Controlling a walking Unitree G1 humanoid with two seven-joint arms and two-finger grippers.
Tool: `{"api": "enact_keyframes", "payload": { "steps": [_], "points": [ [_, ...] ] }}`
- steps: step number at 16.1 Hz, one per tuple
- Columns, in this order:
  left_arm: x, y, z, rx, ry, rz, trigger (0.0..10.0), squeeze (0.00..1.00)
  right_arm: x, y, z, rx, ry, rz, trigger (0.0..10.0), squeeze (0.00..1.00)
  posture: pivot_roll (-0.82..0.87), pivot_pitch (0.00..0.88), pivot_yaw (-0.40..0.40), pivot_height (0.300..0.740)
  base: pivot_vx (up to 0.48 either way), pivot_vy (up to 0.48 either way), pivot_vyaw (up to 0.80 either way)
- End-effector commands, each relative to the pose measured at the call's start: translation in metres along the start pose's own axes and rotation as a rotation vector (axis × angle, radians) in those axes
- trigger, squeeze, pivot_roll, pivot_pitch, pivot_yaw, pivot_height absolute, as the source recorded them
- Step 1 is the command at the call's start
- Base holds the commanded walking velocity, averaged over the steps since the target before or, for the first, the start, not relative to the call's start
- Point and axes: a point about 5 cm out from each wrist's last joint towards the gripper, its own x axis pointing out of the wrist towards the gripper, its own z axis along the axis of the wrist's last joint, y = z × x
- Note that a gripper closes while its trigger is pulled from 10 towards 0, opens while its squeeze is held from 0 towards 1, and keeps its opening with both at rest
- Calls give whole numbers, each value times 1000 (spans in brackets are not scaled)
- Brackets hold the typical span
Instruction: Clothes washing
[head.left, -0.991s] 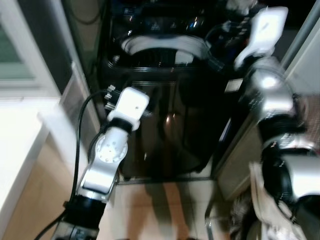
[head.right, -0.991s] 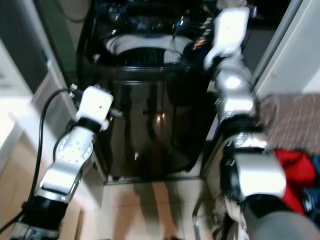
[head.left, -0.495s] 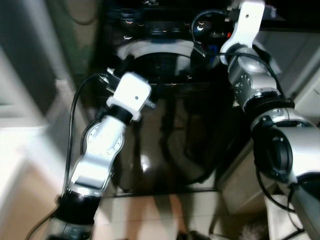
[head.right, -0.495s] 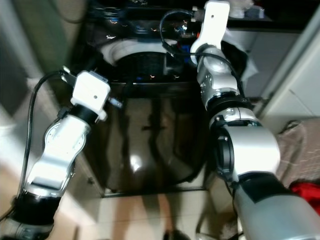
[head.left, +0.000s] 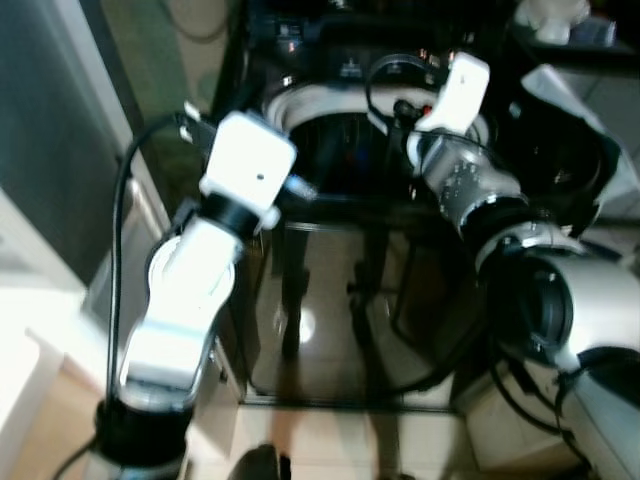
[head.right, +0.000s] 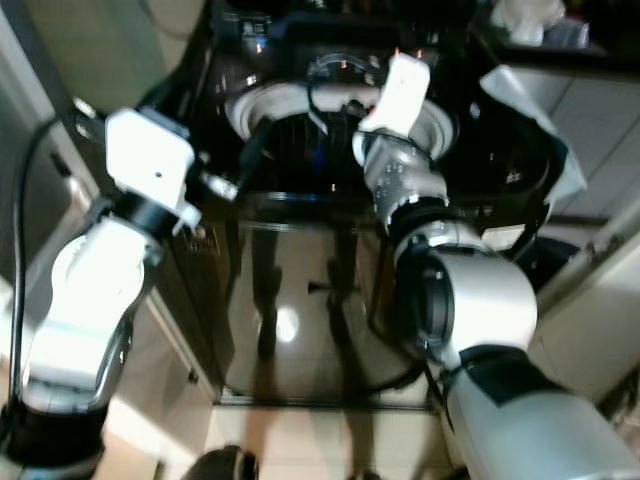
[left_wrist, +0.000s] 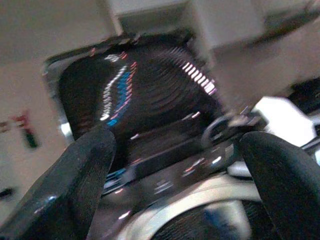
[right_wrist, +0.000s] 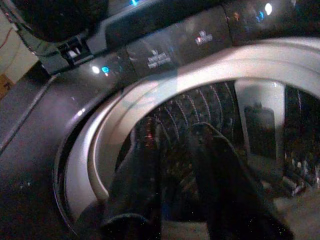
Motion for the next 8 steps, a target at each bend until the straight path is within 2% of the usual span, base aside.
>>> {"api": "enact_keyframes", "payload": {
  "steps": [1, 3, 5, 6, 7, 8],
  "points": [
    [-1, -1, 1, -7, 9, -21, 10000, 0, 0, -4, -1, 32, 11, -17, 10000, 1000, 184, 68, -39, 740, 0, 0, 0],
    [-3, 5, -1, -16, 43, 14, 10000, 0, 0, -4, -2, 7, 9, -17, 10000, 1000, 186, 70, -42, 740, 0, 0, 0],
    [-6, 10, -7, 15, 92, 45, 10000, 0, 0, -2, 13, -174, -70, -35, 10000, 1000, 186, 67, -49, 740, 0, 0, 0],
    [-10, 12, -15, 67, 128, 69, 10000, 0, -5, 12, 47, -550, -326, -41, 10000, 0, 175, 52, -62, 740, 0, 0, 0],
    [-13, 13, -20, 58, 148, 85, 10000, 0, -7, 13, 50, -599, -387, -44, 10000, 0, 175, 52, -62, 740, 0, 0, 0],
    [-15, 13, -24, 65, 168, 99, 10000, 0, -11, 10, 52, -597, -470, -50, 10000, 0, 161, 44, -65, 740, 0, 0, 0]
  ]
}}
